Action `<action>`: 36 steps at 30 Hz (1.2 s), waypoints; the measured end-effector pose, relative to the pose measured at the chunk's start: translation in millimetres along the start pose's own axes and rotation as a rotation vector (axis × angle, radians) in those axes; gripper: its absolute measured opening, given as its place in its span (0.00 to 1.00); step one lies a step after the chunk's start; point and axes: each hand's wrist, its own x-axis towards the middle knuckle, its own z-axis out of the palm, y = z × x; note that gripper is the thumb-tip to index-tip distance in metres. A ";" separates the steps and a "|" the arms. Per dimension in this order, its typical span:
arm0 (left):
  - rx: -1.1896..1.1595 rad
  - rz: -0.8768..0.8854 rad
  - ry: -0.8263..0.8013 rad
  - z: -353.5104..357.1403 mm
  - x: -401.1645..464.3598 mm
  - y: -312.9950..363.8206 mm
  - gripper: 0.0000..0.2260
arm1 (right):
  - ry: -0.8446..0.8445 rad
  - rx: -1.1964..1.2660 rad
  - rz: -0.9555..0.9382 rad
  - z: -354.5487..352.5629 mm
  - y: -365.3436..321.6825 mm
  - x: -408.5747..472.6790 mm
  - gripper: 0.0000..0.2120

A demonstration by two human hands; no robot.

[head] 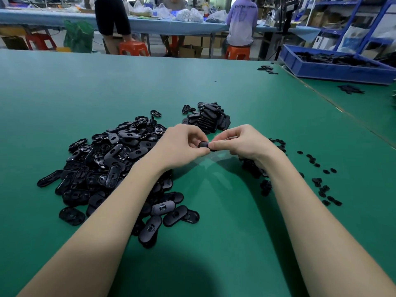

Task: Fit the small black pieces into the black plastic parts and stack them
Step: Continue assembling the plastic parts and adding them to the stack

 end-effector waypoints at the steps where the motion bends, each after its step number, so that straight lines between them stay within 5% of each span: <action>1: -0.018 -0.016 -0.008 -1.0 0.4 0.3 0.04 | -0.008 0.007 -0.024 0.3 0.4 1.0 0.10; 12: 0.166 -0.084 -0.048 -8.4 -0.1 3.0 0.05 | -0.004 -0.110 -0.174 8.8 -0.6 7.6 0.05; 36: 0.097 -0.090 -0.003 -2.3 2.3 -4.7 0.03 | 0.118 -0.201 -0.179 15.1 -1.8 5.7 0.04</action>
